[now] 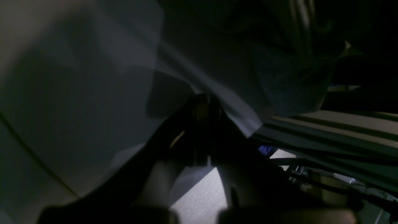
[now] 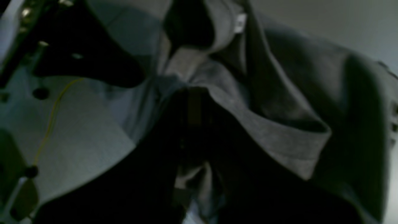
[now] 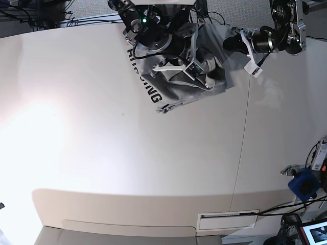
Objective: Fold the T-shirt properly
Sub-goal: 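Lower the folded bundle with both grippers and press it flat, then tuck the loose fabric under the bundle with the right gripper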
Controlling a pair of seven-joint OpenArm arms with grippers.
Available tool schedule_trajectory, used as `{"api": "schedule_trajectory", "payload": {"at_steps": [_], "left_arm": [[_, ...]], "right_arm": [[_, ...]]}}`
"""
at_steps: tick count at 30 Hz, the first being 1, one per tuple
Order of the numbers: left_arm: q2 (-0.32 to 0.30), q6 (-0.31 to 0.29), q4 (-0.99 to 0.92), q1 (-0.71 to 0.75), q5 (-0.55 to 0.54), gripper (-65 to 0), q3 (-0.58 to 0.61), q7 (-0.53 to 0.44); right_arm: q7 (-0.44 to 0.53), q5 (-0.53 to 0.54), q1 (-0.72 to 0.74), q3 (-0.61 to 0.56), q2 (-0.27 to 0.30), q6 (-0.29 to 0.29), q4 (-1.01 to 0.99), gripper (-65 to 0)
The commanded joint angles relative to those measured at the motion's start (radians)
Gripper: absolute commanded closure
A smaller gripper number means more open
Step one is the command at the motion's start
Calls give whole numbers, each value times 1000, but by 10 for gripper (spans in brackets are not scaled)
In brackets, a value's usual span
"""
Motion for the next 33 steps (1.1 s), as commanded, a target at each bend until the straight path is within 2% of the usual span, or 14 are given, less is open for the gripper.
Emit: {"api": "schedule_trajectory", "payload": {"at_steps": [1,5,8,13,14,15,18,20,26,30,33], "left_arm": [[-13,3,10,-3,8,0,-4,0],[-14,3,10,-6,8,0,-4,1],[-14,3,10,-16,8,0,-5,1],[-14,3,10,-17,8,0,-5,1],[-14,3,10,-17,8,0,-4,1],[-13,3,10,-17,8,0,-5,1],[-14,3,10,-17,8,0,-5,1],[-13,3,10,-17,8,0,-5,1],[-14,3,10,-17,8,0,-5,1],[-13,3,10,-16,8,0,-5,1],[-13,3,10,-17,8,0,-5,1]], "right_arm": [[26,43,7,-3,-8,21,17,0],[34,199,27,-3,-8,99,17,0],[33,304,54,-2,-8,186,25,0],[32,297,71,20,-8,197,103,0],[32,272,71,33,-8,185,121,0],[32,237,71,48,-8,149,137,0],[30,108,64,99,-8,4,150,0],[2,60,42,129,-8,-56,150,0],[-28,57,-64,127,-8,-63,150,0],[-70,-27,-89,98,-8,-106,150,0],[-68,-28,-89,70,-8,-105,150,0]]}}
